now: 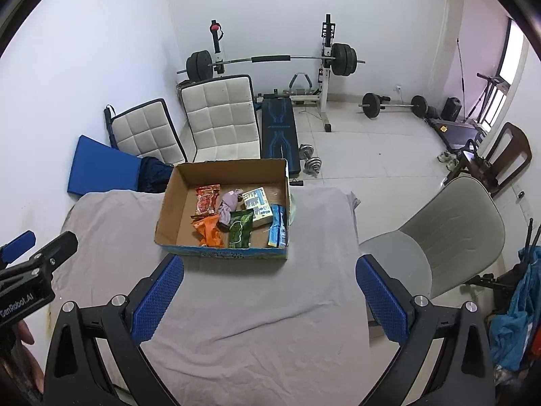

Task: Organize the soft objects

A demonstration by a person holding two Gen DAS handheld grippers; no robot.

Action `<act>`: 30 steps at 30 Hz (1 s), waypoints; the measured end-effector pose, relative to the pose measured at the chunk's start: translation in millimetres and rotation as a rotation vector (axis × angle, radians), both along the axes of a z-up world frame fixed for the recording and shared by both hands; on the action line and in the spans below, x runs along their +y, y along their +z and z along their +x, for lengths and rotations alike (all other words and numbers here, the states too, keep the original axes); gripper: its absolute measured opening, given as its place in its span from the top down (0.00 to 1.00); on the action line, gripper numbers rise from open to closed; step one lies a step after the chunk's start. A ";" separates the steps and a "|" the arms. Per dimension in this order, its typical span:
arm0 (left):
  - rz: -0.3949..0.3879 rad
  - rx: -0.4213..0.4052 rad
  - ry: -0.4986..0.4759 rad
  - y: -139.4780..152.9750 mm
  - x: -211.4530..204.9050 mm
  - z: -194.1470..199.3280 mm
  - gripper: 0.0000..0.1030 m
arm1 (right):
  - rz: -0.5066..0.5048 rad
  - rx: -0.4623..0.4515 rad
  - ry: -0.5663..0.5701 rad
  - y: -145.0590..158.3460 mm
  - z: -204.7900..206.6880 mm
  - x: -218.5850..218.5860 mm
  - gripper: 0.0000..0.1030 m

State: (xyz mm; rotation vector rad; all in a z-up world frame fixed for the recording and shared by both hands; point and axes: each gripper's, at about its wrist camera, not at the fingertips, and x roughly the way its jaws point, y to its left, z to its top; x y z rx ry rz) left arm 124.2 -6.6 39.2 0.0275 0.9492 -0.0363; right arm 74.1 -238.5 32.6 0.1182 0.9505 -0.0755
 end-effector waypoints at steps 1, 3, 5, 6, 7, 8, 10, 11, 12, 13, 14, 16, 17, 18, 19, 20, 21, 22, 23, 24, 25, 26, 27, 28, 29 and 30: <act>0.003 0.003 -0.003 -1.4 -1.2 1.0 0.00 | -0.007 0.000 -0.002 -0.9 2.0 0.2 0.00; 0.005 0.009 -0.007 -3.9 -3.7 3.1 0.00 | -0.011 0.002 0.000 -2.5 5.9 1.2 0.00; 0.008 0.016 -0.009 -6.4 -4.7 5.5 0.00 | -0.016 0.004 0.000 -3.6 8.0 1.5 0.00; 0.007 0.020 -0.009 -7.7 -5.0 6.5 0.00 | -0.018 0.006 0.000 -5.0 9.5 1.5 0.00; 0.007 0.021 -0.008 -8.5 -4.9 7.5 0.00 | -0.012 0.007 0.000 -5.0 10.1 1.7 0.00; 0.008 0.023 -0.008 -9.6 -5.1 8.4 0.00 | -0.015 0.009 0.000 -6.3 11.3 2.1 0.00; 0.010 0.024 -0.007 -10.1 -4.2 8.7 0.00 | -0.022 0.011 0.000 -8.9 13.0 2.6 0.00; 0.011 0.023 -0.007 -10.2 -4.3 9.0 0.00 | -0.020 0.011 0.000 -8.8 13.6 3.3 0.00; 0.014 0.023 -0.004 -10.0 -3.4 9.0 0.00 | -0.024 0.012 0.002 -9.6 14.7 4.1 0.00; 0.016 0.023 -0.003 -10.5 -3.3 9.6 0.00 | -0.025 0.012 0.003 -10.8 14.2 4.5 0.00; 0.016 0.025 -0.003 -11.1 -2.7 10.5 0.00 | -0.025 0.013 0.003 -11.5 14.6 4.9 0.00; 0.018 0.023 -0.002 -11.0 -2.8 10.5 0.00 | -0.028 0.013 0.005 -11.9 14.4 5.0 0.00; 0.021 0.024 -0.002 -12.3 -2.4 11.2 0.00 | -0.028 0.014 0.005 -12.6 14.7 5.1 0.00; 0.021 0.025 -0.002 -13.1 -1.8 12.0 0.00 | -0.030 0.013 0.007 -13.5 14.7 5.7 0.00; 0.021 0.026 -0.002 -14.1 -1.7 12.5 0.00 | -0.032 0.014 0.009 -14.0 14.9 5.7 0.00; 0.023 0.026 0.000 -14.2 -1.8 12.7 0.00 | -0.035 0.016 0.009 -15.2 15.1 5.6 0.00; 0.024 0.028 0.000 -14.9 -1.8 13.1 0.00 | -0.037 0.016 0.009 -16.1 14.1 5.3 0.00; 0.026 0.030 0.000 -16.3 -2.2 13.4 0.00 | -0.040 0.019 0.008 -17.7 14.3 4.9 0.00; 0.031 0.030 0.000 -17.7 -2.8 13.4 0.00 | -0.042 0.022 0.007 -19.0 14.6 4.2 0.00; 0.036 0.027 0.000 -17.8 -3.3 13.0 0.00 | -0.041 0.025 0.008 -19.8 15.0 3.9 0.00; 0.042 0.025 -0.001 -18.1 -3.7 12.5 0.00 | -0.042 0.027 0.006 -20.8 14.9 3.1 0.00; 0.047 0.023 -0.001 -18.5 -4.0 12.2 0.00 | -0.045 0.027 0.005 -21.6 14.6 2.7 0.00; 0.051 0.020 -0.002 -18.5 -4.2 11.5 0.00 | -0.046 0.027 0.006 -21.6 14.9 3.3 0.00; 0.052 0.019 -0.003 -18.7 -4.4 11.5 0.00 | -0.046 0.027 0.006 -22.4 14.9 3.3 0.00; 0.053 0.019 -0.003 -18.6 -4.2 11.9 0.00 | -0.047 0.028 0.006 -22.3 14.9 3.7 0.00; 0.051 0.019 -0.004 -18.7 -4.2 11.7 0.00 | -0.049 0.029 0.006 -22.4 15.0 3.6 0.00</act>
